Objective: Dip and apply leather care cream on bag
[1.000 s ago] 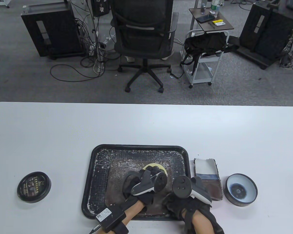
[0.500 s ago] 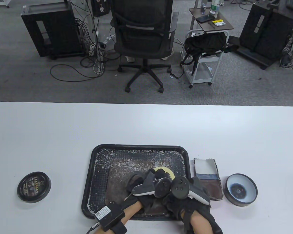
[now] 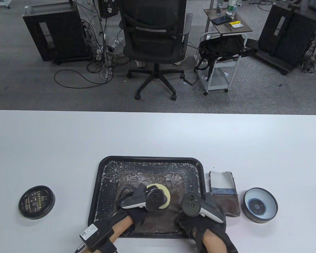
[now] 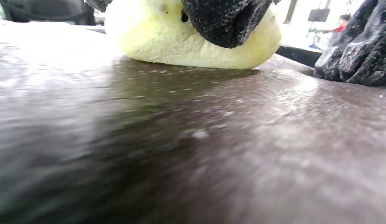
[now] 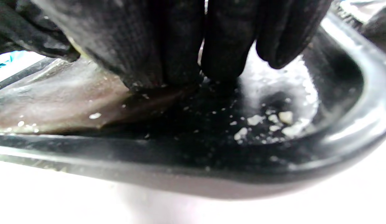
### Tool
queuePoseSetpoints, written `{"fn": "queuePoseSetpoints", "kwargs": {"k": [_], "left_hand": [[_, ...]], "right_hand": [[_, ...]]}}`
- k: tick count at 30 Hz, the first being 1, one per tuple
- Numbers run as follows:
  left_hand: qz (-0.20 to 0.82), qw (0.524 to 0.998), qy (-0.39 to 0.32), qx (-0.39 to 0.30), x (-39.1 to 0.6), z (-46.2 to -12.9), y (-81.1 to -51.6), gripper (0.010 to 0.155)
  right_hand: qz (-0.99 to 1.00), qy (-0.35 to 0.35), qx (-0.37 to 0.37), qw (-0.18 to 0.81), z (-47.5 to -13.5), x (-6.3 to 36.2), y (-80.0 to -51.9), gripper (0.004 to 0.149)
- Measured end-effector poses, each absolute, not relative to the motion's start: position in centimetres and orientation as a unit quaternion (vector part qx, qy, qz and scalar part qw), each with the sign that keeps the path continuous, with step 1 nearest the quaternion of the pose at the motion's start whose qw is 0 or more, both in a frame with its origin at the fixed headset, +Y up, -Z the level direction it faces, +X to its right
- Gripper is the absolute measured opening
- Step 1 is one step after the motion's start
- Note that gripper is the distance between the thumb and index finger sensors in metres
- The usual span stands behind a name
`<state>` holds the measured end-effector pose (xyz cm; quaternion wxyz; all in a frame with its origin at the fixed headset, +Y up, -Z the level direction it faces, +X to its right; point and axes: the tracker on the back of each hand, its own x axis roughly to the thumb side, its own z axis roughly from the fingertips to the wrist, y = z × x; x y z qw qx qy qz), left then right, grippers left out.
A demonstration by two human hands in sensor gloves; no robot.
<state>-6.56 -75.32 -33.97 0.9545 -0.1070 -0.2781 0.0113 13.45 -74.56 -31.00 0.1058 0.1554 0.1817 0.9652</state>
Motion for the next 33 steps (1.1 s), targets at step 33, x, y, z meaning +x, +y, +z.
{"fn": "queuePoseSetpoints", "kwargs": {"k": [33], "left_hand": [[-0.058,0.959,-0.243,-0.136,-12.3,-31.2,-74.9,0.053]], "right_hand": [[0.955,0.211,0.149,0.149,-31.3,14.3,-74.6,0.042]]}}
